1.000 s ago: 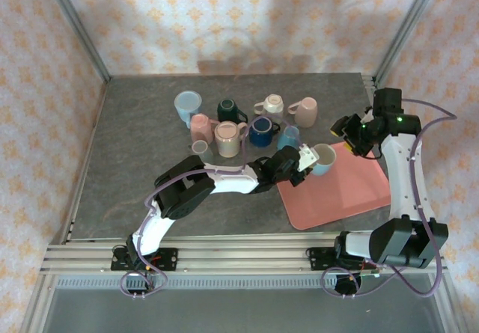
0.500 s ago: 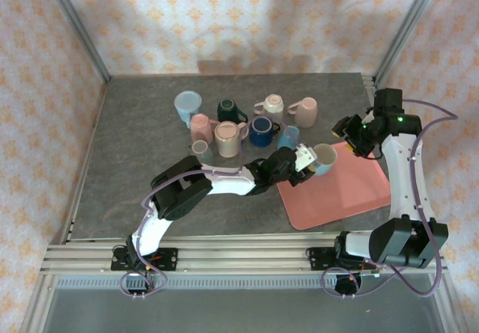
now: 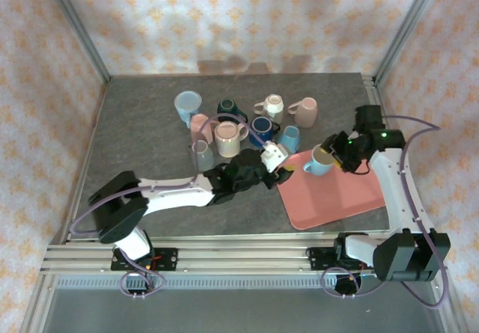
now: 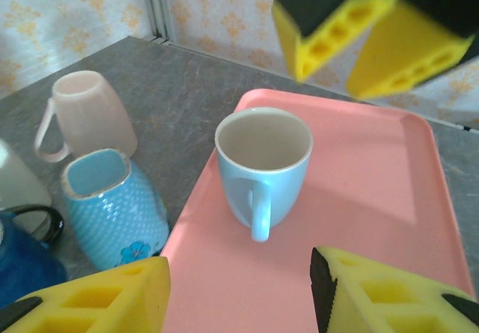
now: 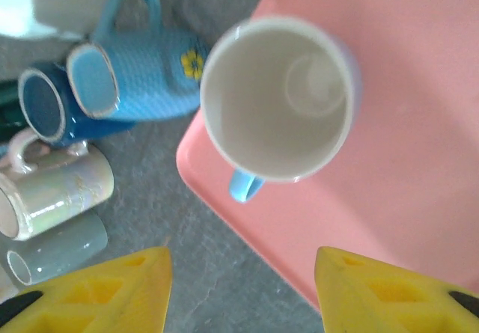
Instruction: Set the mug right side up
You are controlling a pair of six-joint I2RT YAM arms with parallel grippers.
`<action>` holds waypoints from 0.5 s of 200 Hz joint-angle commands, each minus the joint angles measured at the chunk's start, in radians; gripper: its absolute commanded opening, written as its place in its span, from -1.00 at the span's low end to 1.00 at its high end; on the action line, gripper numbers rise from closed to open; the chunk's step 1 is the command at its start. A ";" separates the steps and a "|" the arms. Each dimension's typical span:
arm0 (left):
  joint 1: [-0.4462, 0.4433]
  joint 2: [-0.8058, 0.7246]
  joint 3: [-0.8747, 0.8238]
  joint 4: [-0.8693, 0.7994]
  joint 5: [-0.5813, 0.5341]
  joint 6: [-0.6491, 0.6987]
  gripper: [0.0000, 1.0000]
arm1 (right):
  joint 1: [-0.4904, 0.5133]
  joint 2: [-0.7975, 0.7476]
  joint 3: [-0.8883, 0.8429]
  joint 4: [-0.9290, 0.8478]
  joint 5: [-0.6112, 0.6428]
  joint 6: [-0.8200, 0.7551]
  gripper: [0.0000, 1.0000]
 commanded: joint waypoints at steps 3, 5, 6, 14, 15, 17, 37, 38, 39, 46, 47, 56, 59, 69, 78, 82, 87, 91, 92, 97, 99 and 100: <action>-0.004 -0.120 -0.095 -0.079 -0.043 -0.056 0.07 | 0.129 -0.032 -0.061 0.087 0.120 0.161 0.08; -0.004 -0.132 -0.105 -0.083 -0.046 -0.059 0.07 | 0.141 -0.032 -0.066 0.093 0.126 0.173 0.08; -0.004 -0.139 -0.107 -0.084 -0.047 -0.060 0.07 | 0.146 -0.033 -0.068 0.096 0.129 0.176 0.08; -0.004 -0.191 -0.143 -0.103 -0.062 -0.066 0.08 | 0.181 -0.034 -0.086 0.121 0.154 0.217 0.06; -0.003 -0.197 -0.148 -0.105 -0.064 -0.068 0.08 | 0.183 -0.034 -0.089 0.124 0.157 0.221 0.06; -0.003 -0.211 -0.157 -0.111 -0.069 -0.069 0.08 | 0.192 -0.036 -0.093 0.131 0.162 0.233 0.06; 0.012 -0.334 -0.223 -0.178 -0.094 -0.093 0.10 | 0.258 -0.035 -0.121 0.176 0.239 0.323 0.00; 0.014 -0.341 -0.226 -0.183 -0.094 -0.097 0.10 | 0.260 -0.035 -0.121 0.178 0.241 0.326 0.00; 0.015 -0.345 -0.229 -0.186 -0.094 -0.098 0.10 | 0.263 -0.034 -0.122 0.180 0.243 0.329 0.00; 0.025 -0.382 -0.247 -0.208 -0.094 -0.111 0.11 | 0.280 -0.029 -0.125 0.191 0.263 0.350 0.00; 0.028 -0.387 -0.250 -0.210 -0.094 -0.113 0.11 | 0.282 -0.029 -0.124 0.192 0.267 0.354 -0.01; 0.039 -0.431 -0.276 -0.228 -0.090 -0.129 0.11 | 0.302 -0.024 -0.121 0.196 0.298 0.380 0.00; 0.046 -0.443 -0.283 -0.230 -0.086 -0.134 0.11 | 0.311 -0.022 -0.121 0.198 0.309 0.387 0.00; 0.060 -0.483 -0.309 -0.245 -0.071 -0.141 0.12 | 0.332 -0.016 -0.118 0.205 0.335 0.409 0.00; 0.074 -0.508 -0.324 -0.264 -0.060 -0.137 0.12 | 0.351 -0.011 -0.118 0.211 0.359 0.428 0.00; 0.080 -0.521 -0.328 -0.276 -0.051 -0.134 0.12 | 0.360 -0.008 -0.118 0.213 0.368 0.437 0.00; 0.087 -0.532 -0.331 -0.293 -0.042 -0.129 0.12 | 0.369 -0.005 -0.119 0.216 0.377 0.447 0.00; 0.091 -0.541 -0.332 -0.304 -0.033 -0.123 0.12 | 0.375 -0.003 -0.121 0.219 0.383 0.452 0.00; 0.091 -0.544 -0.333 -0.308 -0.031 -0.122 0.12 | 0.376 -0.002 -0.121 0.220 0.384 0.453 0.00; 0.097 -0.554 -0.335 -0.326 -0.021 -0.112 0.13 | 0.381 -0.001 -0.121 0.223 0.389 0.459 0.00; 0.098 -0.558 -0.335 -0.333 -0.018 -0.110 0.13 | 0.384 -0.002 -0.121 0.222 0.391 0.463 0.00; 0.099 -0.560 -0.336 -0.336 -0.017 -0.109 0.12 | 0.386 -0.002 -0.121 0.222 0.391 0.463 0.00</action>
